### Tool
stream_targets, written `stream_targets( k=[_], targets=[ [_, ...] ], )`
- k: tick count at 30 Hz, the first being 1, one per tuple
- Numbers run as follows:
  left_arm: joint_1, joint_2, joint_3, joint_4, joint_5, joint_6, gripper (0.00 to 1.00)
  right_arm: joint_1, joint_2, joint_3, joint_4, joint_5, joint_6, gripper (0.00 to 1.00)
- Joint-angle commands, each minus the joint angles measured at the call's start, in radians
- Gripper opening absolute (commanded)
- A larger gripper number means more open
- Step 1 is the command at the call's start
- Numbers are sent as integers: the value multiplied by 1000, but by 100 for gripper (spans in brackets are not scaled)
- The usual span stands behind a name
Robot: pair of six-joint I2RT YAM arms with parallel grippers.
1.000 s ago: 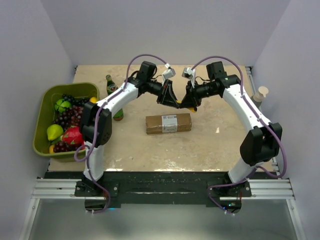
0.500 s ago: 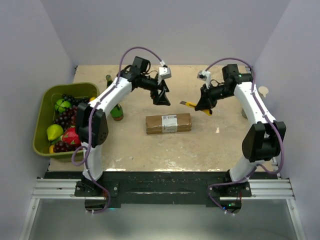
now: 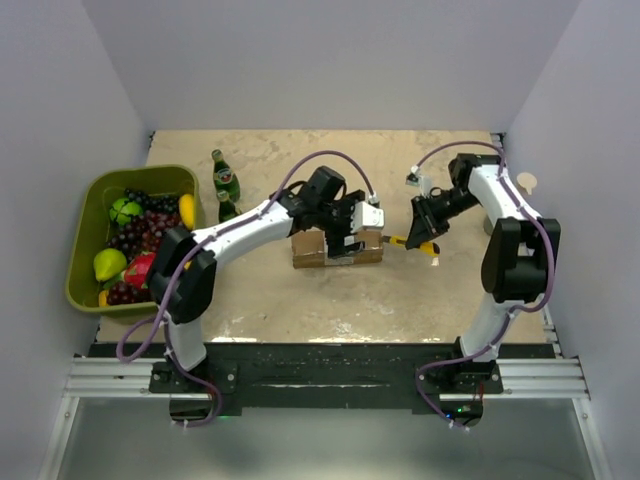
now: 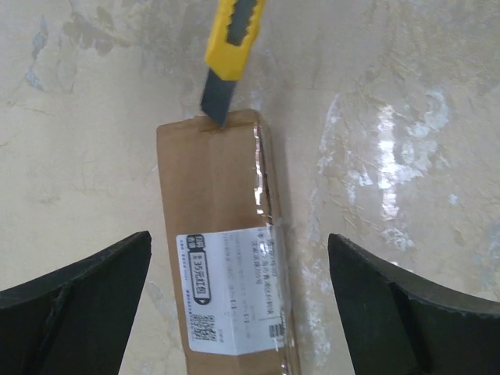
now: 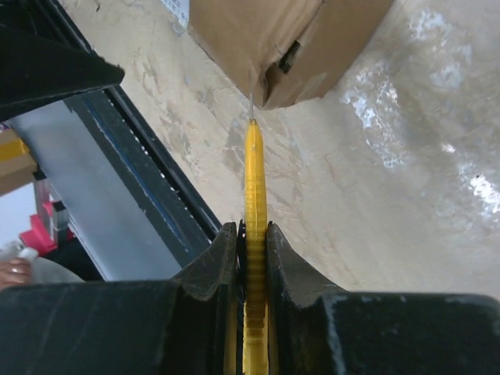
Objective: Unpack the express box
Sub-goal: Move the express box to the center of the board.
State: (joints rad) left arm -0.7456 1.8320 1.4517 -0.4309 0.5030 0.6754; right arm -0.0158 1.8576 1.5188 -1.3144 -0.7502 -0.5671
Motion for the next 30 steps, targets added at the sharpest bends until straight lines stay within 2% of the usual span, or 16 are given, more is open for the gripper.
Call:
stream_targets(
  k=[1, 6, 12, 15, 16, 18, 22, 26, 30],
  targets=[
    [17, 101, 90, 32, -102, 7, 100, -38, -37, -38, -36, 3, 64, 0],
    [15, 199, 148, 14, -159, 19, 100, -73, -34, -39, -40, -9, 62, 0],
    [15, 243, 196, -71, -90, 47, 95, -84, -55, -51, -28, -8, 88, 0],
    [18, 222, 229, -77, -87, 12, 95, -84, -67, -55, -10, -8, 104, 0],
    [18, 214, 242, -80, -89, -3, 99, -84, -74, -60, 0, -9, 110, 0],
    [20, 197, 291, -83, -121, -80, 100, -84, -74, -62, 23, -11, 130, 0],
    [20, 211, 401, -193, -72, -195, 100, -85, -74, -46, 41, -6, 150, 0],
    [14, 199, 283, -175, -53, -234, 100, -85, -63, -17, 44, 3, 162, 0],
    [14, 249, 268, -186, -55, -250, 100, -85, -66, -14, 62, 43, 173, 0]
  ],
)
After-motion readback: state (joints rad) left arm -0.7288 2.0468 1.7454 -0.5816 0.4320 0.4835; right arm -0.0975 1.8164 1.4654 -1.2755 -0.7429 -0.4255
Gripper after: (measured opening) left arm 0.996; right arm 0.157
